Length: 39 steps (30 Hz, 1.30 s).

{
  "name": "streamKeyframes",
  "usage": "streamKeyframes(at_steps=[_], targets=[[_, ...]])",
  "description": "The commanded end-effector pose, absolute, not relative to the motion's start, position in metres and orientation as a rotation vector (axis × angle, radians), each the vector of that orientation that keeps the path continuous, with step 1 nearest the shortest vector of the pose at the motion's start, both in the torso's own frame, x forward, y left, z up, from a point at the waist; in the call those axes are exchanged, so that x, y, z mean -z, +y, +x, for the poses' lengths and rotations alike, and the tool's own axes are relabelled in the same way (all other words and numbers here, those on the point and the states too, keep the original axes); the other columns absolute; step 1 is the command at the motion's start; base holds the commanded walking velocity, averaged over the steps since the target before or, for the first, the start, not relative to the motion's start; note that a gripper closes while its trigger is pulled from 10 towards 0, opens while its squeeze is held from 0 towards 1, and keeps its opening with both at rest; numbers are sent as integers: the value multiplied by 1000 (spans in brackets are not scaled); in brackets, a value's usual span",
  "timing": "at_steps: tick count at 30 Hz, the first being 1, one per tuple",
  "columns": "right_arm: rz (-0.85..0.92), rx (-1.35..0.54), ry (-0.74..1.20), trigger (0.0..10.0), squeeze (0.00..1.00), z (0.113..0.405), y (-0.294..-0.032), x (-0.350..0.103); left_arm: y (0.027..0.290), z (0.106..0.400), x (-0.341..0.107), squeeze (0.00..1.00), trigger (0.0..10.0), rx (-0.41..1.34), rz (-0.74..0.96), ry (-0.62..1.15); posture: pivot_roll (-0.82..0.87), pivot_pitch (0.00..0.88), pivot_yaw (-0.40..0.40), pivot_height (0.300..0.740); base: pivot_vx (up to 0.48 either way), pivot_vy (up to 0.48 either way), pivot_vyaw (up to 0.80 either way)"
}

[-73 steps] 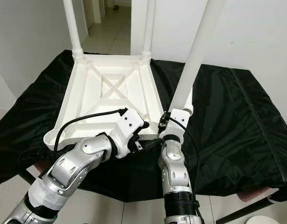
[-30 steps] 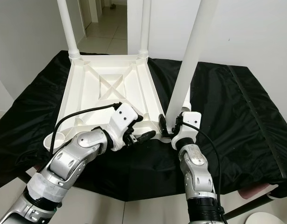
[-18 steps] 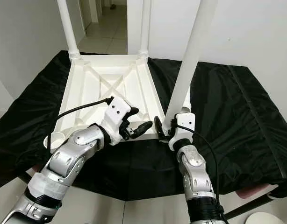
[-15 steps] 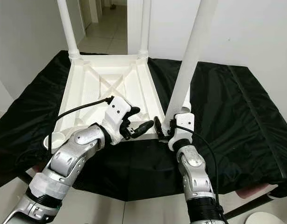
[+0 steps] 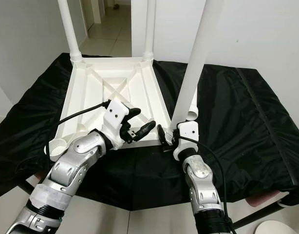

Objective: Building children table

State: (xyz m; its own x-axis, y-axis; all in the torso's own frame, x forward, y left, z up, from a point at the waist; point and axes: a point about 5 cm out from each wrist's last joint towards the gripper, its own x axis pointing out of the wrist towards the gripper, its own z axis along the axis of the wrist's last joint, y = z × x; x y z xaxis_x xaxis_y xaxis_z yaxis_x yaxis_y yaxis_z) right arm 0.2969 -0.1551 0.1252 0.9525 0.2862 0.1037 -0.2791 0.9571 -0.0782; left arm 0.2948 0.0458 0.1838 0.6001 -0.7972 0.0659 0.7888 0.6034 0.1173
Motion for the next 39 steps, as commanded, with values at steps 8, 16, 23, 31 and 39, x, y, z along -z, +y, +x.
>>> streamKeyframes(at_steps=[8, 16, 23, 31, 39], targets=[[-103, -406, -101, 10000, 0, 297, -158, -121, 44, 281, -173, 0, 10000, 1061, 93, -69, 17, 8, -8, 740, 0, 0, 0], [-145, -439, -99, 10000, 0, 307, -165, -124, 42, 274, -167, 0, 10000, 1112, 147, -51, 27, 8, -16, 740, 0, 0, 0], [-175, -455, -116, 10000, 0, 315, -169, -131, 45, 275, -175, 0, 10000, 1095, 178, -75, 24, 51, -15, 740, 0, 0, 0], [-176, -463, -147, 10000, 0, 310, -166, -134, 48, 268, -180, 0, 10000, 1097, 189, -82, 12, 111, 7, 740, 0, 0, 0], [-169, -465, -161, 10000, 0, 306, -166, -135, 49, 265, -177, 0, 10000, 1118, 198, -60, 4, 112, 20, 740, 0, 0, 0]])
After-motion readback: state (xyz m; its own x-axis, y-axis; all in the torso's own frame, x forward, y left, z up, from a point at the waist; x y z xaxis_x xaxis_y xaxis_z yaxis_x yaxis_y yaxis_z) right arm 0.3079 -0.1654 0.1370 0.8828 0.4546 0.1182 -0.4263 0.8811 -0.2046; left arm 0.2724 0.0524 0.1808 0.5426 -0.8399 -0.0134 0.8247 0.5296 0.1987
